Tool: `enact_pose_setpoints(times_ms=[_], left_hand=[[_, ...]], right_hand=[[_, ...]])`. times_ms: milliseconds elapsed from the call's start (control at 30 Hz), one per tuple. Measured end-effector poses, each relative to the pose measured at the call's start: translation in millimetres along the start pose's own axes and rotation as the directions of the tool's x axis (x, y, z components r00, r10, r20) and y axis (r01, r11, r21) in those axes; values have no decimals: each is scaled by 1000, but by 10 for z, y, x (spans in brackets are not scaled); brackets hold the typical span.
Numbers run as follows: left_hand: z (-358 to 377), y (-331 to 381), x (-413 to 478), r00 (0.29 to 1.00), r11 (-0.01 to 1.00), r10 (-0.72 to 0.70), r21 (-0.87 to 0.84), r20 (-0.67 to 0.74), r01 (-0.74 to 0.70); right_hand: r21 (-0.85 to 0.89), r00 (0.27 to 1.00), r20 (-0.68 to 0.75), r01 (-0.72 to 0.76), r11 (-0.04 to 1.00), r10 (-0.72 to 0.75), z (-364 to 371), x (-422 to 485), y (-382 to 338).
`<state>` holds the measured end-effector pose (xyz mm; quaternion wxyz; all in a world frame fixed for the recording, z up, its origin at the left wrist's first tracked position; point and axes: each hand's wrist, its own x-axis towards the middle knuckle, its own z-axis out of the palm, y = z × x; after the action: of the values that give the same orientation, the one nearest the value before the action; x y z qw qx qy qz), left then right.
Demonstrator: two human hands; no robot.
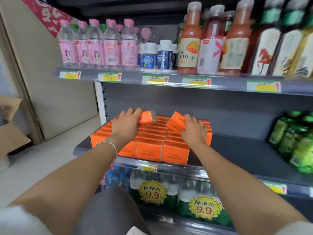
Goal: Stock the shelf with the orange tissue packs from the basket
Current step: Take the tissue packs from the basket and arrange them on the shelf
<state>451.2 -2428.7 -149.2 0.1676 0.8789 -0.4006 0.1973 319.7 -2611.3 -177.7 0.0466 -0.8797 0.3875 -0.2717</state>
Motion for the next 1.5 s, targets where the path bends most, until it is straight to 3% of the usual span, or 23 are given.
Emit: enact_pose_setpoints(times_ms=[233,333,500,733,933,1033,1133,1200,1267,1367,1500], left_hand=[[405,600,401,990,991,134,-25,50,-133],[577,707,512,984,986,168,-24,62,-167],[794,760,664,973,976,220,-27,66,-218],[957,724,832,963,966,258,-27,73,-256],[1036,683,817,959,966,256,-58,119,-250],[989,700,783,962,965,256,-78,99,-249],[920,731,719,958,959,277,-86,74,-270],[870,736,671,952,951,298,-107,65,-291],[821,721,644,937,930,346,-147,51,-336],[754,704,614,901,883,430,-236,55,-406],[731,728,524,881,812,471,-409,40,-416]], right_hand=[[-74,973,-3,-228,971,229,221,112,875],[-130,950,60,-297,946,306,381,175,1121],[-240,951,197,-191,952,241,719,403,1194],[-361,980,114,-115,925,166,950,729,1083],[-286,978,144,-102,953,148,1032,624,1084],[-16,975,101,-196,980,197,788,651,920],[441,995,-89,3,898,40,560,524,654],[587,985,-152,159,794,-86,408,363,476],[579,965,-138,261,773,-222,291,257,388],[379,928,30,333,864,-371,166,189,385],[306,939,49,312,900,-342,63,72,581]])
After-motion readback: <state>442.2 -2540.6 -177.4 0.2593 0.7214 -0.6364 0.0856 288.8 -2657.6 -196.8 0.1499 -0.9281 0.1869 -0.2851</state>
